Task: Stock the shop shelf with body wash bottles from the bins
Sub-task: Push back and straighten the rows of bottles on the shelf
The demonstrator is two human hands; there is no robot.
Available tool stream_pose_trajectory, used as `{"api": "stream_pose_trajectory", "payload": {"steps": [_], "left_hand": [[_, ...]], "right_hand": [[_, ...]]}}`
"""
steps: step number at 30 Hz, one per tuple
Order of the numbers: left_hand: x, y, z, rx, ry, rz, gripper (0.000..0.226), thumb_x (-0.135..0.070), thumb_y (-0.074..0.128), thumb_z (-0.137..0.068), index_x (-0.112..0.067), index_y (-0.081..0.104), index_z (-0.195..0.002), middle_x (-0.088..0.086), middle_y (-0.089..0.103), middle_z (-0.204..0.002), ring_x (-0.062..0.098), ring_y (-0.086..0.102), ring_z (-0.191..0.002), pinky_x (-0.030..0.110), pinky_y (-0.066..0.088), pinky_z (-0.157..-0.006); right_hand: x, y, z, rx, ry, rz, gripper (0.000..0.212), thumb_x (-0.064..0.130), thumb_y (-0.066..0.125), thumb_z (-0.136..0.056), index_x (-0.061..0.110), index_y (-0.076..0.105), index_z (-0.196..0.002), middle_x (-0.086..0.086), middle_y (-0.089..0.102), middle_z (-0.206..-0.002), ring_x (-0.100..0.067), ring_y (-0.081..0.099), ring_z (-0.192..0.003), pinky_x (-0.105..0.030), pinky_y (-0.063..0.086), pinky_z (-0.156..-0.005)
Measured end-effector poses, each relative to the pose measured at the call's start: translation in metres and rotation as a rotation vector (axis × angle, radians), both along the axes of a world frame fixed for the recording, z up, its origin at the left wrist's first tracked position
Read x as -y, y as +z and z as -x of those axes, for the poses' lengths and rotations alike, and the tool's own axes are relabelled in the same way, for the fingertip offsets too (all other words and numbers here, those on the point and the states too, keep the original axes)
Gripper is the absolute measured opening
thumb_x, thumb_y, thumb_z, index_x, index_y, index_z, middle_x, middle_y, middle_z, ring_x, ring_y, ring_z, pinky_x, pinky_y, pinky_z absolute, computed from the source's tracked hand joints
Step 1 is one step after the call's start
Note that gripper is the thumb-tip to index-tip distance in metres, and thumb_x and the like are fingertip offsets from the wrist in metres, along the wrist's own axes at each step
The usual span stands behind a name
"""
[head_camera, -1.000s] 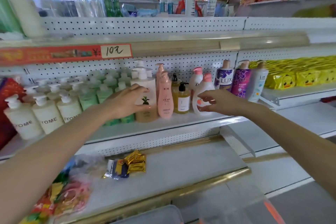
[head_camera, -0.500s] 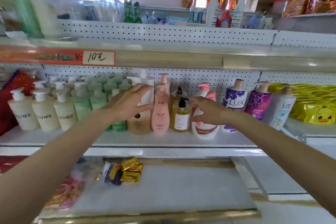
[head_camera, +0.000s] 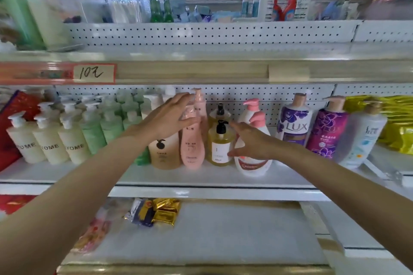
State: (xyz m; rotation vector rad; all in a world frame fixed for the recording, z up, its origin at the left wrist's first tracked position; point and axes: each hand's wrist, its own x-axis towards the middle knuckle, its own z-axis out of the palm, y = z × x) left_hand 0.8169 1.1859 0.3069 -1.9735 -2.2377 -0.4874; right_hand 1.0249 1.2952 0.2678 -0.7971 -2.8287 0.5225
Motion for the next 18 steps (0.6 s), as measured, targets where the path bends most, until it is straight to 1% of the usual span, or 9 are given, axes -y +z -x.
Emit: {"api": "stream_pose_trajectory", "payload": {"steps": [4,7,9,10,12,13,15,16,18], "left_hand": [[-0.019,-0.006,0.01,0.042,-0.01,0.04,0.079,-0.054,0.048,-0.092,-0.021,0.009,-0.153,-0.004,0.012,-0.16,0.018,0.024,-0.143,0.037,0.03,-0.111],[-0.029,-0.012,0.019,0.053,-0.017,0.067,0.08,-0.053,0.047,-0.092,-0.021,0.008,-0.153,-0.004,0.011,-0.16,0.018,0.023,-0.144,0.037,0.027,-0.113],[-0.034,-0.017,0.027,0.076,-0.024,0.082,0.078,-0.053,0.048,-0.091,-0.022,0.012,-0.153,-0.001,0.021,-0.158,0.021,0.036,-0.136,0.038,0.035,-0.107],[-0.035,-0.02,0.03,0.097,-0.03,0.085,0.076,-0.053,0.049,-0.091,-0.023,0.015,-0.152,0.002,0.029,-0.154,0.021,0.046,-0.125,0.037,0.04,-0.1],[-0.037,-0.025,0.033,0.133,-0.055,0.096,0.072,-0.051,0.051,-0.091,-0.025,0.018,-0.15,0.005,0.04,-0.146,0.017,0.052,-0.101,0.035,0.043,-0.089],[-0.038,-0.026,0.034,0.139,-0.067,0.099,0.072,-0.05,0.051,-0.091,-0.025,0.018,-0.15,0.006,0.042,-0.145,0.017,0.051,-0.097,0.036,0.043,-0.089],[-0.04,-0.028,0.038,0.127,-0.082,0.099,0.075,-0.05,0.052,-0.09,-0.025,0.016,-0.15,0.007,0.039,-0.147,0.023,0.052,-0.107,0.038,0.042,-0.094],[-0.041,-0.028,0.04,0.119,-0.088,0.099,0.076,-0.051,0.052,-0.09,-0.025,0.015,-0.151,0.007,0.037,-0.149,0.026,0.051,-0.115,0.039,0.04,-0.096],[-0.042,-0.03,0.044,0.109,-0.102,0.098,0.078,-0.054,0.051,-0.089,-0.025,0.015,-0.151,0.006,0.035,-0.15,0.027,0.047,-0.122,0.039,0.039,-0.099]], "right_hand": [[-0.01,-0.004,0.015,0.029,-0.006,0.004,0.08,0.024,0.071,-0.084,0.009,0.022,-0.145,-0.013,0.034,-0.146,-0.026,0.047,-0.122,-0.021,0.037,-0.087],[-0.02,-0.002,0.037,0.052,-0.051,-0.012,0.089,0.028,0.069,-0.085,0.011,0.011,-0.15,-0.013,0.029,-0.15,-0.026,0.047,-0.124,-0.021,0.036,-0.084],[-0.029,-0.003,0.053,0.09,-0.081,-0.007,0.092,0.032,0.067,-0.087,0.013,0.005,-0.152,-0.012,0.021,-0.154,-0.026,0.047,-0.124,-0.026,0.041,-0.091],[-0.034,-0.004,0.06,0.111,-0.098,-0.006,0.091,0.032,0.066,-0.087,0.012,0.005,-0.152,-0.012,0.023,-0.153,-0.025,0.048,-0.119,-0.028,0.043,-0.09],[-0.043,-0.005,0.073,0.133,-0.136,0.015,0.088,0.03,0.066,-0.088,0.011,0.008,-0.151,-0.011,0.031,-0.147,-0.02,0.05,-0.106,-0.028,0.046,-0.082],[-0.047,-0.005,0.079,0.134,-0.16,0.027,0.084,0.029,0.066,-0.088,0.011,0.012,-0.15,-0.011,0.034,-0.144,-0.019,0.05,-0.1,-0.027,0.047,-0.076],[-0.056,-0.007,0.09,0.131,-0.2,0.04,0.071,0.027,0.065,-0.089,0.009,0.024,-0.144,-0.008,0.045,-0.13,-0.013,0.05,-0.084,-0.018,0.042,-0.06],[-0.059,-0.008,0.095,0.142,-0.213,0.047,0.062,0.028,0.062,-0.091,0.008,0.031,-0.14,-0.004,0.051,-0.116,-0.009,0.049,-0.075,-0.014,0.039,-0.052],[-0.068,-0.014,0.101,0.179,-0.231,0.066,0.053,0.034,0.058,-0.093,0.007,0.039,-0.134,-0.002,0.056,-0.097,-0.008,0.047,-0.066,-0.012,0.036,-0.044]]}}
